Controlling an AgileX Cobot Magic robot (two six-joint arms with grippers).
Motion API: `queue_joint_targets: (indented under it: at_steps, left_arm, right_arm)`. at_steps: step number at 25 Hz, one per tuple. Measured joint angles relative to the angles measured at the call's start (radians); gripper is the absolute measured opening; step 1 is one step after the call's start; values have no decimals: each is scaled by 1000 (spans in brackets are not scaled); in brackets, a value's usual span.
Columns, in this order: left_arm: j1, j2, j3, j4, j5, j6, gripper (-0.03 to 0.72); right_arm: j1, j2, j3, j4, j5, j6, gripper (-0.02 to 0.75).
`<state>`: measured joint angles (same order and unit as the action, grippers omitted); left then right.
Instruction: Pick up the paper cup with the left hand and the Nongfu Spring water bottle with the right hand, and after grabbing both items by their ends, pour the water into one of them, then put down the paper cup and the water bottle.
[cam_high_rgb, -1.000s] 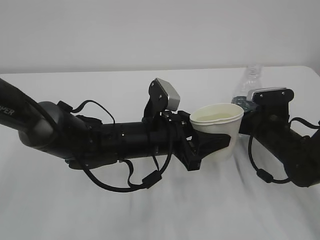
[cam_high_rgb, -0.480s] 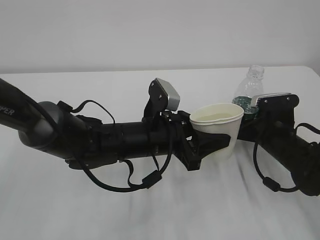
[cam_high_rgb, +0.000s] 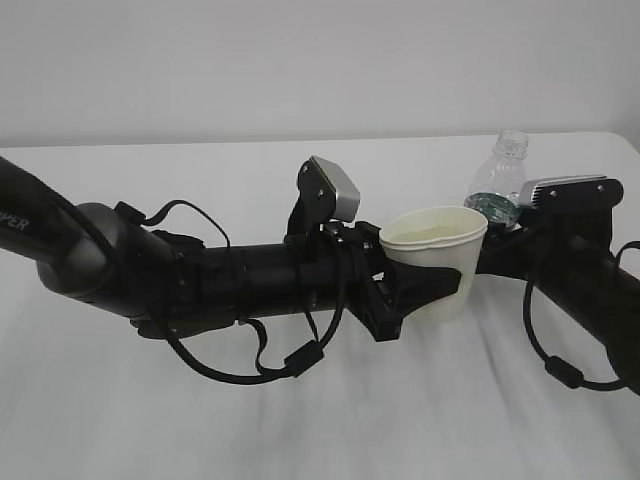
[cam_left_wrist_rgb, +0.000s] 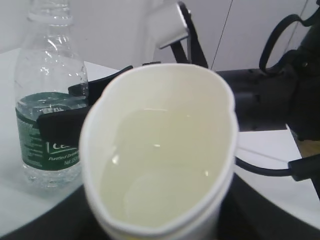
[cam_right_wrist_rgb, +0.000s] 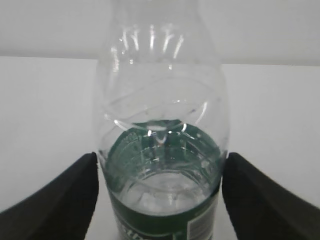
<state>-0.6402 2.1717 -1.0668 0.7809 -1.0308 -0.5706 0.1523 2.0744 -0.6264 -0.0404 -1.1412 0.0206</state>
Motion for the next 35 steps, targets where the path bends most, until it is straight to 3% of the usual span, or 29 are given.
queue_joint_targets:
  at_steps: [16, 35]
  left_arm:
    - [4, 0, 0, -53, 0, 0, 381]
    - [145, 0, 0, -3, 0, 0, 381]
  right_arm:
    - [0, -184, 196, 40, 0, -4, 587]
    - [0, -221, 271, 32, 0, -4, 587]
